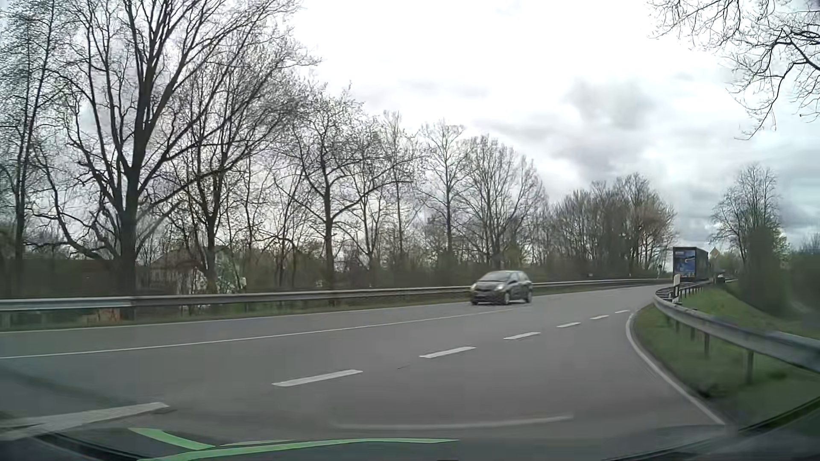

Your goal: Follow the waypoints while adhering to traffic rules and regulations

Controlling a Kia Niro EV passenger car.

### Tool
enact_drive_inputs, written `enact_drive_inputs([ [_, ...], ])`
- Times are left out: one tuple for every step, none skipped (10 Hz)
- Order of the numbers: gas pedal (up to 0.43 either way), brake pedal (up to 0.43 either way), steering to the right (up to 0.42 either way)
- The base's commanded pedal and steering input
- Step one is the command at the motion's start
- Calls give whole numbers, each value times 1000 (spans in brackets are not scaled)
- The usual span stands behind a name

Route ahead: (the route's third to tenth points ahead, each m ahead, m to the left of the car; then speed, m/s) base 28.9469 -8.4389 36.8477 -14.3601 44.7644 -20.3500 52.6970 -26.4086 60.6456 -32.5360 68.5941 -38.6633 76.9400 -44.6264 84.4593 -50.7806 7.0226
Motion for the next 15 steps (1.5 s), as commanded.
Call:
enact_drive_inputs([
  [268,0,136],
  [280,0,137],
  [280,0,136],
  [280,0,137],
  [280,0,137],
  [287,0,137],
  [287,0,137],
  [287,0,136],
  [287,0,136],
  [287,0,135],
  [287,0,134],
  [287,0,130],
  [287,0,124],
  [299,0,117],
  [299,0,109],
])
